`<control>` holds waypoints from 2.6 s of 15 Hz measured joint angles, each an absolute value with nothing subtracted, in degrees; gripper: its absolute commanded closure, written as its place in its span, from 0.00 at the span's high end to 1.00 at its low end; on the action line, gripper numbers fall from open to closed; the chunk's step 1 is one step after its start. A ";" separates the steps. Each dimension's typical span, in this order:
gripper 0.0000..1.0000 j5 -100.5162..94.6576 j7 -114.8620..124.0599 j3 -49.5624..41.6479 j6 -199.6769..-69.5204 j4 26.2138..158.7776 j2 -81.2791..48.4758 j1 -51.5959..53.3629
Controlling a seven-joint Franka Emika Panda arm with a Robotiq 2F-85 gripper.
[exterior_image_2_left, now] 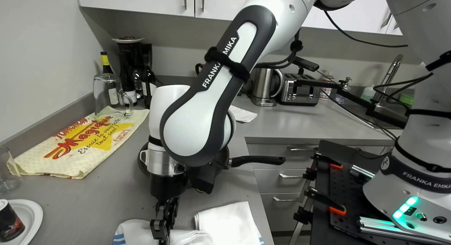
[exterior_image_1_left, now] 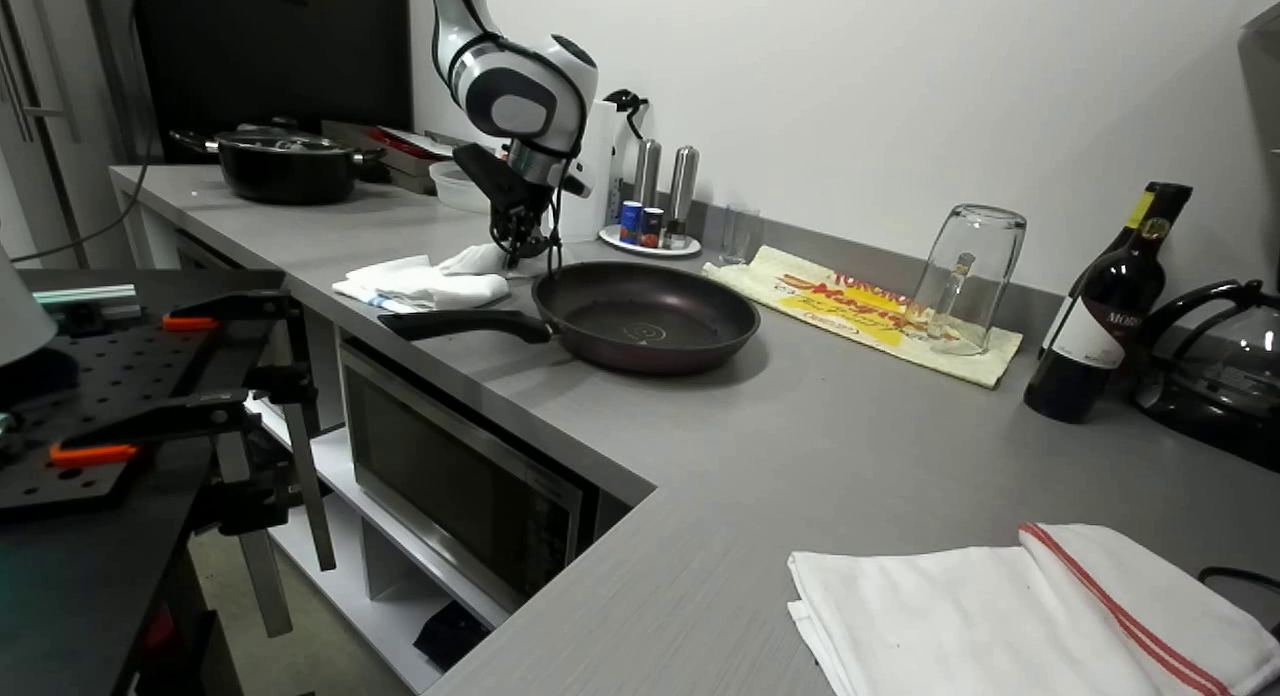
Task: Use one white and blue towel to wipe the black pan.
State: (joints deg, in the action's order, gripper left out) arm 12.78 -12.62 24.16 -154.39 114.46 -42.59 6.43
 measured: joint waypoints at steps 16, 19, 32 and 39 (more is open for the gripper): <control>0.04 15.82 -17.86 21.92 -147.19 125.44 -14.81 -5.66; 0.04 6.20 -17.05 13.90 -147.27 128.55 -13.44 -3.57; 0.04 -28.99 0.82 -2.00 -151.34 126.81 -20.71 8.11; 0.04 -32.62 6.54 -6.05 -156.74 121.07 -26.01 9.81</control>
State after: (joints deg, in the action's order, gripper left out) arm -32.62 6.54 -6.05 -156.74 121.07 -26.01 9.81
